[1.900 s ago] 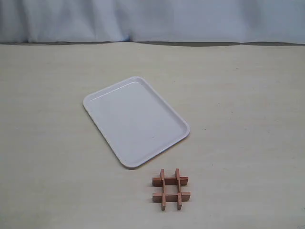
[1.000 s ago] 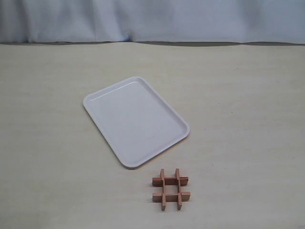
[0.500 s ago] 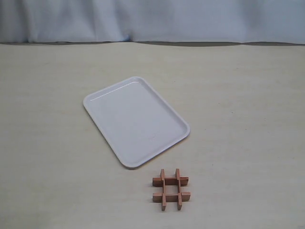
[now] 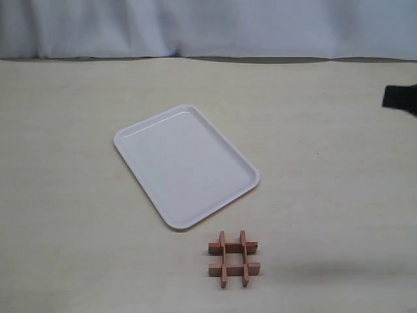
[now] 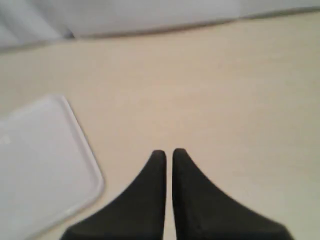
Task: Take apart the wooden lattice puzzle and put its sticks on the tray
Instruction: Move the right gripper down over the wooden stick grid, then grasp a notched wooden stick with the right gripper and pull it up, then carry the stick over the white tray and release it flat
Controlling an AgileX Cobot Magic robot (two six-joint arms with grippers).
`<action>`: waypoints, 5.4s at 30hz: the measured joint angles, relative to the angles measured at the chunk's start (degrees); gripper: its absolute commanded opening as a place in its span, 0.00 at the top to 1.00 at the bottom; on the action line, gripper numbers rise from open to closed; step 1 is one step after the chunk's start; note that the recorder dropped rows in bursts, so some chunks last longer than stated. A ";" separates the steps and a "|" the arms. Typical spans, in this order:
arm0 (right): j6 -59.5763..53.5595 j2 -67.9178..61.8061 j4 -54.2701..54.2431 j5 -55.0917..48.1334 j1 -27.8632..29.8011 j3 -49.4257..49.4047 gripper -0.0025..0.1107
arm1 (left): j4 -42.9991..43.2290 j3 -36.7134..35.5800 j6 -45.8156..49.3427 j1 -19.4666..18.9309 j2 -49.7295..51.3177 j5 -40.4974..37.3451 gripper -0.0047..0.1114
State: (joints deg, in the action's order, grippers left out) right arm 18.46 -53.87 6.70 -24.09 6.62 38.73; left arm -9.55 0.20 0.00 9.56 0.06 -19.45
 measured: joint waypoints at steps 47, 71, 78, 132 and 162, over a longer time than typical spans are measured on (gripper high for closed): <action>3.95 -44.83 2.62 -8.90 -36.66 10.73 0.65 | 0.00 0.00 0.00 0.00 0.00 0.00 0.96; 30.85 -48.45 6.88 -3.87 -34.96 10.86 0.65 | 0.00 0.00 0.00 0.00 0.00 0.00 0.96; 35.87 -48.45 7.46 -3.34 -34.96 10.61 0.65 | 0.00 0.00 0.00 0.00 0.00 0.00 0.96; 26.88 -41.89 29.72 -6.72 -33.61 29.30 0.94 | 0.00 0.00 0.00 0.00 0.00 0.00 0.96; 23.15 -62.75 29.74 3.15 -27.90 41.89 0.62 | 0.00 0.00 0.00 0.00 0.00 0.00 0.96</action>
State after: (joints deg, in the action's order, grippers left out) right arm 41.60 -116.62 36.43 -20.94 -21.28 80.63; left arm -9.55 0.20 0.00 9.56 0.06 -19.45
